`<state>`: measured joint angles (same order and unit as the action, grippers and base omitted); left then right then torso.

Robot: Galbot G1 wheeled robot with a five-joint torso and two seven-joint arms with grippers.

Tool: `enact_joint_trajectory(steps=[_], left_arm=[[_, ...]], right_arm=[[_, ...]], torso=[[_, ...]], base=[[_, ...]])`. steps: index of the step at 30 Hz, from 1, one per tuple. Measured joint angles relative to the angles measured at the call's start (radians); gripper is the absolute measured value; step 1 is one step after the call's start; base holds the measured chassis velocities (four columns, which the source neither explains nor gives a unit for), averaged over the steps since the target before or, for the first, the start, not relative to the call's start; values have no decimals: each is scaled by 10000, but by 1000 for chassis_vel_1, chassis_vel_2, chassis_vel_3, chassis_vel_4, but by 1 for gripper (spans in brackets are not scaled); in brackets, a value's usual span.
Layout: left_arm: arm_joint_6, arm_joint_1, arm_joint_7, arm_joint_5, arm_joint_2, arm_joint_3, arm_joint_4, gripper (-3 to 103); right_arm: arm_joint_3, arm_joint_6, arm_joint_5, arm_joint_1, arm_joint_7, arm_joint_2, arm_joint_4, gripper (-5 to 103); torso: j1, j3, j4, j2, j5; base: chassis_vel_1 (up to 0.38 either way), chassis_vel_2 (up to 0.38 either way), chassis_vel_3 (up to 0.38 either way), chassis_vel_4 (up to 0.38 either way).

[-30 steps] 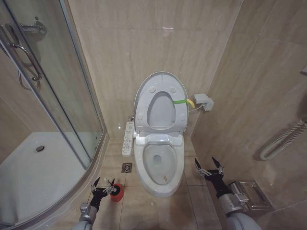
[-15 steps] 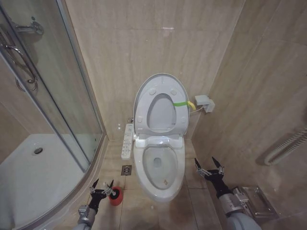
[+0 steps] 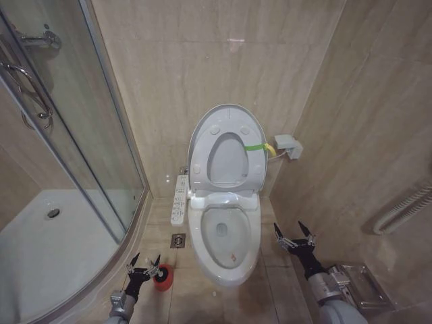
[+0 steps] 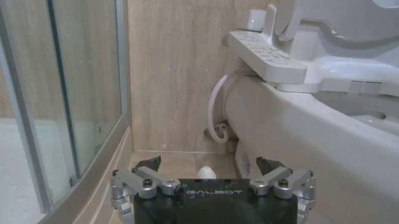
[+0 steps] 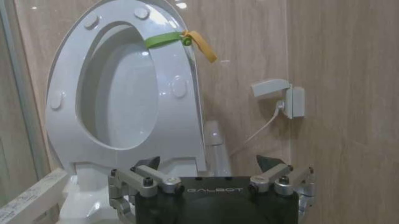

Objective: Open the toilet lid, clean the toilet bowl with a toilet brush, close the toilet lid, and flush.

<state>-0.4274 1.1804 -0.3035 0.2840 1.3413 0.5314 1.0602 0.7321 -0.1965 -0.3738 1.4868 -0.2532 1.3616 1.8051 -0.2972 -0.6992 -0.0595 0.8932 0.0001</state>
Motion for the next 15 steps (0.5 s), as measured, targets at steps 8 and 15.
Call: enact_joint_trajectory(steps=[8, 15], left_arm=[[41, -189, -122, -10, 133, -96, -615, 99], [39, -310, -122, -150, 285, -87, -1036, 99]], right_arm=[[0, 0, 0, -2, 0, 0, 0, 100], [0, 0, 0, 0, 0, 0, 0, 100]], torso=[[1, 0, 0, 0, 0], [1, 0, 0, 0, -1]], base=[[-7, 13, 9, -11], [0, 0, 0, 0]])
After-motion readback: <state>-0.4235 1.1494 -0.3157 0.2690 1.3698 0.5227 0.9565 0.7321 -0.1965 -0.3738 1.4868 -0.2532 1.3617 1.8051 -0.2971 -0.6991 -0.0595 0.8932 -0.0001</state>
